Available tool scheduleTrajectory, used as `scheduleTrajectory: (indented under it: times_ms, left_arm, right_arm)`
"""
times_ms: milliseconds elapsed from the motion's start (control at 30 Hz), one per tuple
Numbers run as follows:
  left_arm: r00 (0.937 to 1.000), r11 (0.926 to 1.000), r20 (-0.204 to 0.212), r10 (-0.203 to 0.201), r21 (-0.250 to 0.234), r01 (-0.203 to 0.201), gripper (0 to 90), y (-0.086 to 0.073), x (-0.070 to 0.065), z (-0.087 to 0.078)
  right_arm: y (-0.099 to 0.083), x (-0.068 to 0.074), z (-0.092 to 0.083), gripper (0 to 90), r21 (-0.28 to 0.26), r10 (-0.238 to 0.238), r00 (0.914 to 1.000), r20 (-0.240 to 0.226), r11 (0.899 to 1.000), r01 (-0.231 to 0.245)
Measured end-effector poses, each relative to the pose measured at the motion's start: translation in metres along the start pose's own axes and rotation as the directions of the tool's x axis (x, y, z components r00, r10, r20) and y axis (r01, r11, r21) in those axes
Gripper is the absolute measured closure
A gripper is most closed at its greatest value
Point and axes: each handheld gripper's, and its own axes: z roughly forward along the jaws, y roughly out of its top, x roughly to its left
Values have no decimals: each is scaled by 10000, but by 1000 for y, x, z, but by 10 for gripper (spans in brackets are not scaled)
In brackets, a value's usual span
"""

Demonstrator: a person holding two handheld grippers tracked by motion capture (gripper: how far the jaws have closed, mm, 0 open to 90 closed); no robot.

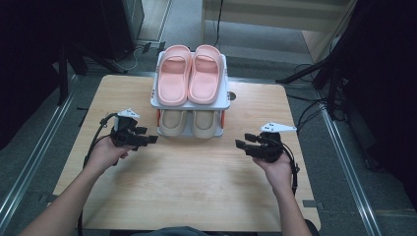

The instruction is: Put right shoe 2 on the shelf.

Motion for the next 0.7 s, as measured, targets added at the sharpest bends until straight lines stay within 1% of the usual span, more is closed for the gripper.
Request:
scheduleTrajectory:
  times_ms: [100, 233, 433, 700]
  left_arm:
    - [10000, 9999, -29, 79, 65, -79, 347, 0, -1, 1]
    - [10000, 9999, -22, 64, 87, -64, 346, 0, -2, 2]
    - [10000, 9999, 9, 76, 126, -76, 343, -1, -2, 3]
    - [9997, 9995, -26, 223, 245, -223, 341, -1, -4, 4]
  right_arm:
    - [0, 0, 0, 474, 41, -52, 10000, 38, 10000, 52]
    - [0, 0, 1, 472, 66, -128, 9999, 27, 9999, 128]
    - [0, 0, 2, 471, 125, -123, 9999, 25, 9998, 123]
    - [0, 1, 3, 464, 188, -202, 9998, 2, 9996, 202]
